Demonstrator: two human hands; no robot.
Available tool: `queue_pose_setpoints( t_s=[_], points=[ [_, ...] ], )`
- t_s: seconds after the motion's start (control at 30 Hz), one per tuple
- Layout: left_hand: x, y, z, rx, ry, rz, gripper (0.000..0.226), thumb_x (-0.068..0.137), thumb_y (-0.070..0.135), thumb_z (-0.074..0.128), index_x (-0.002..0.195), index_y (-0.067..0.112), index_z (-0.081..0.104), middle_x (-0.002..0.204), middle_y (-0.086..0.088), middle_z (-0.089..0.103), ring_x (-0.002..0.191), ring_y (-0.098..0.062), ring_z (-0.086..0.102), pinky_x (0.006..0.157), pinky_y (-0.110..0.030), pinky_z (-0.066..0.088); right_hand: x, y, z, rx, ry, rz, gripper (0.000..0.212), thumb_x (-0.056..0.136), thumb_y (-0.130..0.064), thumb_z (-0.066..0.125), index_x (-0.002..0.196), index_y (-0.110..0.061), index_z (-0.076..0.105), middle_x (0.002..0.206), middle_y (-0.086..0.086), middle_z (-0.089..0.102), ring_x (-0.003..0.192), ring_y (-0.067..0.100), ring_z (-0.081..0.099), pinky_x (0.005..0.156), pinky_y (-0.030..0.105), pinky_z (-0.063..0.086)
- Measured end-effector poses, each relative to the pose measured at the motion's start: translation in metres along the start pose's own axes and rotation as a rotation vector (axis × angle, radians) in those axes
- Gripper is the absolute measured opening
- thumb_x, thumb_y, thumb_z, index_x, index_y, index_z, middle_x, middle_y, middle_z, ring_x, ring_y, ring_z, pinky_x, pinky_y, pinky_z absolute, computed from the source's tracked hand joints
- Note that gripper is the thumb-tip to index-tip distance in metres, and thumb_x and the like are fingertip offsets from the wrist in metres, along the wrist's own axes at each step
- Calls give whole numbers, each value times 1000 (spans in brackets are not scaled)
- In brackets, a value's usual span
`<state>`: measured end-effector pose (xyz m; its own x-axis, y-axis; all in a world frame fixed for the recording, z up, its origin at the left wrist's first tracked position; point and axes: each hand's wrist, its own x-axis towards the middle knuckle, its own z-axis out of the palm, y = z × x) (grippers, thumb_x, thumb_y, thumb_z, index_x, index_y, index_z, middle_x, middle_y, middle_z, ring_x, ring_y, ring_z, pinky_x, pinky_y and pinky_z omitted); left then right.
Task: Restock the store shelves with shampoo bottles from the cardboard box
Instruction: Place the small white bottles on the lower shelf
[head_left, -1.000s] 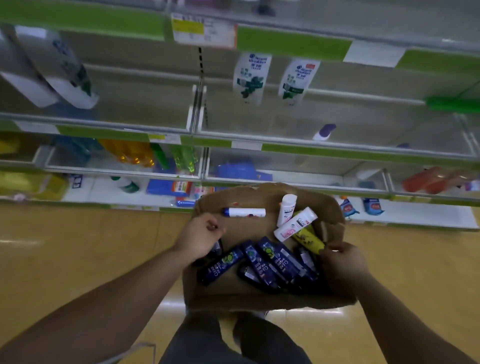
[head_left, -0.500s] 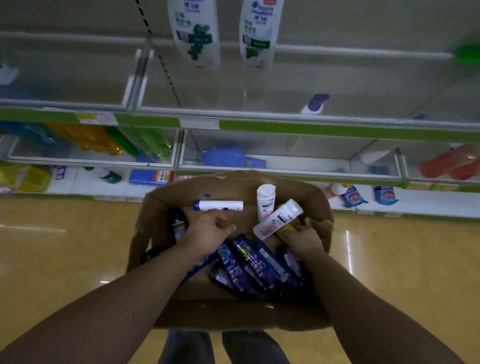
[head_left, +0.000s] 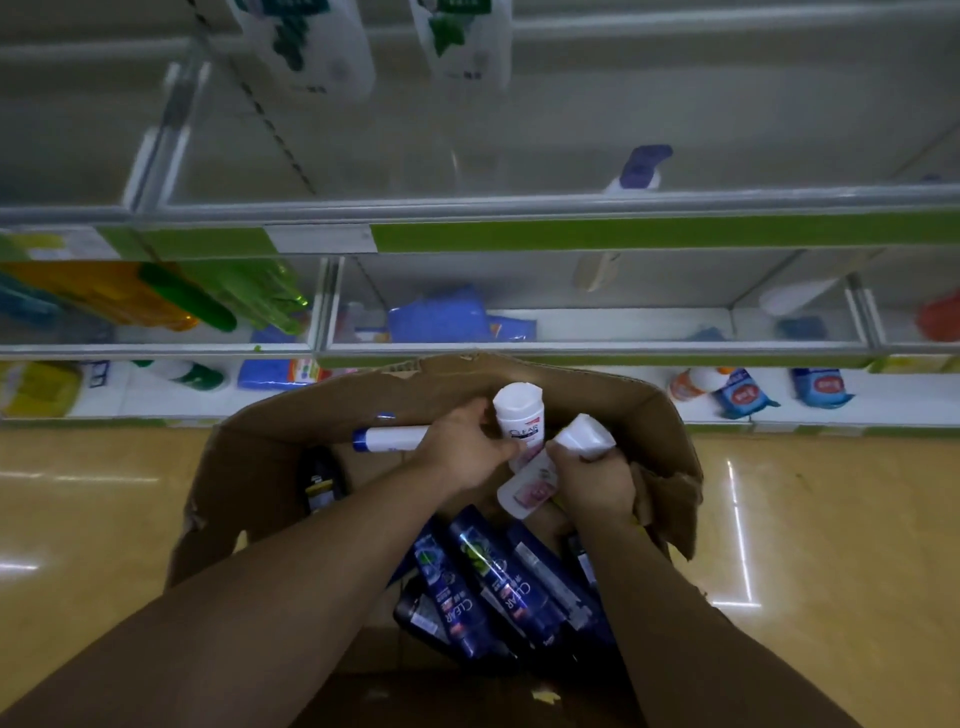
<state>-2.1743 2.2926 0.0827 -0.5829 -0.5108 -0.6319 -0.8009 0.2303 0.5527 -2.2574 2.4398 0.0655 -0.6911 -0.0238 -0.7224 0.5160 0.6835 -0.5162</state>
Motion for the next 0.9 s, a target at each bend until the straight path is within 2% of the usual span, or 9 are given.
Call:
queue_pose_setpoints(
  t_s=[0.13, 0.23, 0.3, 0.4, 0.53, 0.6, 0.7, 0.8, 0.9],
  points=[
    [13, -2, 10, -155, 30, -52, 52, 75, 42, 82, 123, 30, 65, 122, 4, 71, 110, -19, 64, 100, -44, 51, 0, 4, 4, 121, 17, 21, 65, 79, -36, 82, 133, -14, 54, 126, 9, 66, 117, 28, 62, 97, 43, 51],
    [15, -3, 13, -246, 46, -58, 51, 77, 37, 83, 124, 26, 67, 122, 2, 72, 110, -20, 65, 101, -43, 51, -7, 8, 3, 175, 18, -9, 57, 79, -33, 82, 127, -16, 59, 123, 7, 68, 110, 25, 64, 95, 44, 52],
    [10, -4, 12, -270, 54, -25, 51, 79, 34, 83, 126, 25, 67, 123, 3, 71, 111, -19, 65, 99, -39, 50, -16, 10, 0, 199, 20, -59, 53, 78, -31, 83, 124, -17, 61, 120, 5, 69, 102, 19, 64, 93, 43, 53],
    [-7, -4, -1, -288, 87, 33, 49, 80, 29, 82, 126, 25, 66, 118, 7, 71, 107, -14, 64, 92, -30, 48, -34, 8, -10, 193, 15, -146, 54, 79, -25, 84, 127, -15, 62, 119, 4, 69, 106, 20, 64, 95, 45, 54],
    [-42, 2, -40, -393, 88, 88, 41, 78, 22, 84, 113, 35, 67, 99, 23, 69, 102, -8, 67, 85, -21, 51, -69, -10, -28, 173, 9, -235, 55, 77, -29, 85, 125, -18, 62, 117, -1, 70, 103, 18, 65, 93, 46, 55],
    [-63, 12, -65, -422, 93, 129, 41, 77, 19, 85, 110, 35, 67, 101, 20, 71, 102, -8, 68, 88, -25, 53, -91, -24, -40, 165, 1, -286, 56, 75, -35, 85, 124, -21, 63, 113, -5, 71, 104, 16, 66, 92, 45, 56],
    [-100, 33, -106, -479, 111, 192, 40, 75, 15, 86, 109, 31, 71, 103, 15, 75, 99, -7, 71, 92, -31, 56, -132, -57, -64, 178, 4, -379, 44, 70, -40, 87, 108, -27, 69, 97, -12, 75, 93, 8, 70, 81, 36, 58],
    [-139, 57, -150, -511, 131, 281, 38, 75, 13, 86, 107, 29, 73, 97, 18, 77, 95, -2, 72, 81, -18, 55, -181, -96, -91, 249, 17, -464, 36, 67, -40, 88, 96, -26, 72, 89, -12, 77, 85, 8, 73, 74, 33, 58],
    [-177, 85, -195, -513, 169, 391, 36, 73, 16, 87, 103, 31, 74, 95, 25, 76, 93, 4, 71, 74, -9, 53, -234, -136, -115, 328, -4, -568, 39, 64, -41, 87, 98, -26, 73, 91, -8, 78, 87, 11, 74, 72, 33, 59]
  ],
)
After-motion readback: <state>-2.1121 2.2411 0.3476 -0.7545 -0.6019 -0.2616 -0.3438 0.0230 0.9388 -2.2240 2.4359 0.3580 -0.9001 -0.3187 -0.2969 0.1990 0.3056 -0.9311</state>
